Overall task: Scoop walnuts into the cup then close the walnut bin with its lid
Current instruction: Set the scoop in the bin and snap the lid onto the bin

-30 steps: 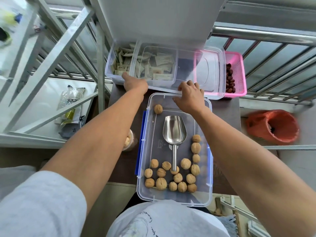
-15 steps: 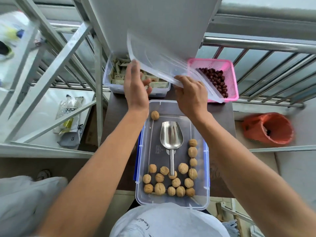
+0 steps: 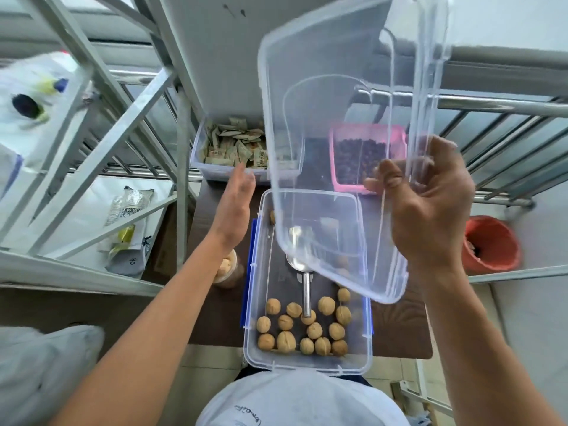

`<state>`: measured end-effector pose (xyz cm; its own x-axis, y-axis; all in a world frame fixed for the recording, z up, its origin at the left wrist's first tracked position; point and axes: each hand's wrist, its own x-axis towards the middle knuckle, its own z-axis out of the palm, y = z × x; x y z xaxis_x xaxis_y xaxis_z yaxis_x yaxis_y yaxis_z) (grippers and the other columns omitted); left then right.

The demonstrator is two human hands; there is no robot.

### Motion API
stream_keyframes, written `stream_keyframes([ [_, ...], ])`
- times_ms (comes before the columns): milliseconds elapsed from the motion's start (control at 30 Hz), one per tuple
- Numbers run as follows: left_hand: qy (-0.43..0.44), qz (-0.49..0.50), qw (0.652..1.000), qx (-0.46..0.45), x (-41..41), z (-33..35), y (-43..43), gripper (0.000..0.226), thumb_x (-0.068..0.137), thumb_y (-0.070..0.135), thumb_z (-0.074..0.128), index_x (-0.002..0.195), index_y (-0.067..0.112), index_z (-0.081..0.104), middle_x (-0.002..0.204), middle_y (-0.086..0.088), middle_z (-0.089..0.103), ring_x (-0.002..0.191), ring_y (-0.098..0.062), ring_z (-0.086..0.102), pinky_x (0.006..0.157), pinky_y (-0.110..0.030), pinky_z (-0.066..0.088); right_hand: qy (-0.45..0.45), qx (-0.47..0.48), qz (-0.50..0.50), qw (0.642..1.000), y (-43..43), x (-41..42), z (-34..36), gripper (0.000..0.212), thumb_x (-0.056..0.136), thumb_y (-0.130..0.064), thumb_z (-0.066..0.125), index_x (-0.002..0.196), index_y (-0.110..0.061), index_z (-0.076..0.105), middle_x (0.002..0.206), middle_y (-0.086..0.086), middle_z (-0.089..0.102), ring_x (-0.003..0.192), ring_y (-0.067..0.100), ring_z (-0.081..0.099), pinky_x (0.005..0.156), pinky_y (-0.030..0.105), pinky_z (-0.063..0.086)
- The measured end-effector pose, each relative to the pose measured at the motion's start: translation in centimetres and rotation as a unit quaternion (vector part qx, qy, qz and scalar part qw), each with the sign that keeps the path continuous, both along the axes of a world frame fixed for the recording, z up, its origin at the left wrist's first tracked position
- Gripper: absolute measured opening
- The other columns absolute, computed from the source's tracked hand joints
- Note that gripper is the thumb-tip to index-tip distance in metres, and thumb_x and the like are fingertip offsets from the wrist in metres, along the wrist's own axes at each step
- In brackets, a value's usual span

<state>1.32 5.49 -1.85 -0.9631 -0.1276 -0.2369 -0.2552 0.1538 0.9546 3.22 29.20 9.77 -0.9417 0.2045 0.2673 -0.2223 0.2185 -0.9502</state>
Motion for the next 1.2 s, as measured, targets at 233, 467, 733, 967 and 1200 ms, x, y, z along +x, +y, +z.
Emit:
stream_keyframes([
  [233, -0.015, 0.034, 0.995, -0.087, 3.8, -2.7, 0.4, 0.034, 0.106, 0.045, 0.045, 0.138, 0.036, 0.055, 0.102, 0.006, 0.066, 0.102, -0.022, 0.069, 0.091, -0.033, 0.052, -0.202, -0.111, -0.009, 0.973, 1.2, 0.0, -8.5, 0.02, 0.094, -0.009, 0.062, 0.106, -0.025, 0.058, 0.104, 0.014, 0.063, 0.086, 0.033, 0.064, 0.048, 0.017, 0.051],
  [467, -0.131, -0.047, 0.968, -0.209, 8.8, -5.8, 3.1, 0.075, 0.111, 0.032, 0.04, 0.165, 0.005, -0.003, 0.175, -0.011, -0.002, 0.161, -0.021, -0.002, 0.126, -0.028, -0.002, -0.337, 0.093, -0.077, 0.934, 2.0, 1.8, -17.6, 0.037, 0.086, -0.046, 0.054, 0.102, -0.015, 0.068, 0.098, 0.004, 0.074, 0.089, 0.021, 0.065, 0.086, 0.04, 0.051],
  [733, -0.167, -0.068, 0.963, -0.201, 10.6, -8.5, 3.6, 0.068, 0.113, 0.03, 0.031, 0.164, 0.005, -0.007, 0.174, -0.009, -0.008, 0.161, -0.019, -0.007, 0.122, -0.022, -0.005, -0.369, 0.116, -0.077, 0.919, 2.3, 4.2, -19.3, 0.03, 0.094, -0.04, 0.055, 0.108, -0.017, 0.068, 0.104, 0.003, 0.074, 0.101, 0.027, 0.066, 0.09, 0.039, 0.049],
  [967, -0.148, -0.037, 0.966, -0.209, 10.4, -9.2, 4.0, 0.065, 0.113, 0.032, 0.03, 0.166, 0.007, 0.001, 0.175, -0.007, 0.002, 0.161, -0.018, 0.001, 0.125, -0.024, 0.001, -0.394, 0.132, -0.081, 0.906, 1.8, 3.4, -19.1, 0.055, 0.099, -0.042, 0.05, 0.142, -0.008, 0.05, 0.141, 0.01, 0.058, 0.134, 0.034, 0.049, 0.111, 0.042, 0.037],
  [1200, -0.145, -0.028, 0.966, -0.211, 10.5, -9.8, 4.0, 0.066, 0.113, 0.032, 0.031, 0.166, 0.008, 0.001, 0.175, -0.006, 0.003, 0.161, -0.018, 0.003, 0.124, -0.024, 0.003, -0.404, 0.157, -0.079, 0.898, 2.0, 3.6, -19.7, 0.058, 0.098, -0.046, 0.048, 0.146, -0.013, 0.044, 0.14, 0.016, 0.047, 0.127, 0.033, 0.05, 0.105, 0.038, 0.038],
])
